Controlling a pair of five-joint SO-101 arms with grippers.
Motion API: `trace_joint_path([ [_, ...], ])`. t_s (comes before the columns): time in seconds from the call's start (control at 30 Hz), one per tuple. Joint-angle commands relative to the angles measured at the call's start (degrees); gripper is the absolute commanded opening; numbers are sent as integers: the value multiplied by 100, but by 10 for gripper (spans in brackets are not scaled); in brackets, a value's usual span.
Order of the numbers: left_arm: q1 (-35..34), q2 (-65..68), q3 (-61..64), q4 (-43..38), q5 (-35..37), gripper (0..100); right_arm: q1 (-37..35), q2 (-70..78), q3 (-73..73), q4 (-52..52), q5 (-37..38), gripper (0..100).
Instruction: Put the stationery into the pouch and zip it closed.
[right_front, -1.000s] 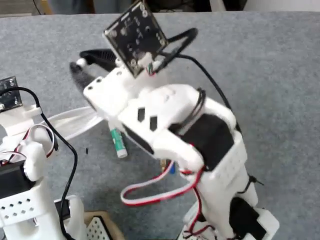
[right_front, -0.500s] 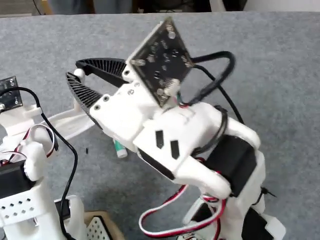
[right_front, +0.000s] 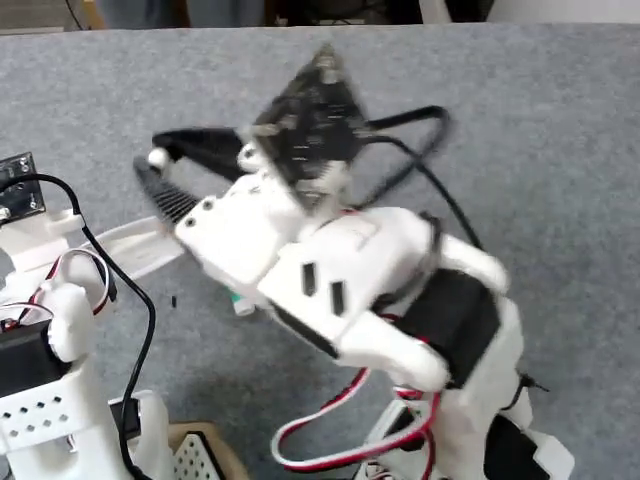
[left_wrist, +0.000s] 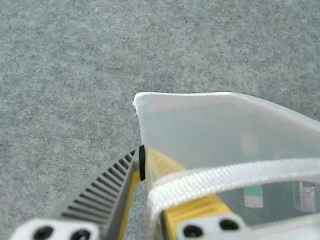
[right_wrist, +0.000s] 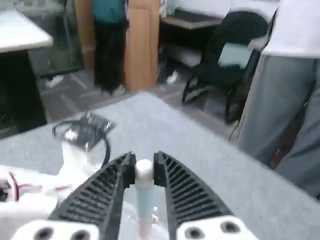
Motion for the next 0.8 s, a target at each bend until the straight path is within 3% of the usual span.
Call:
trace_joint_path([
  [0.0,84,-62,-31,9,44,29,-229,-136,295,-97,44,12],
  [0.43,84,-62,-31,9,44,29,-316,-136,787,-97,53,29],
  [0.67,84,-62,-31,9,44,29,-316,-136,769,-97,62,294],
  [0.77,84,-62,-31,9,44,29,-316,-136,778,-97,62,328],
])
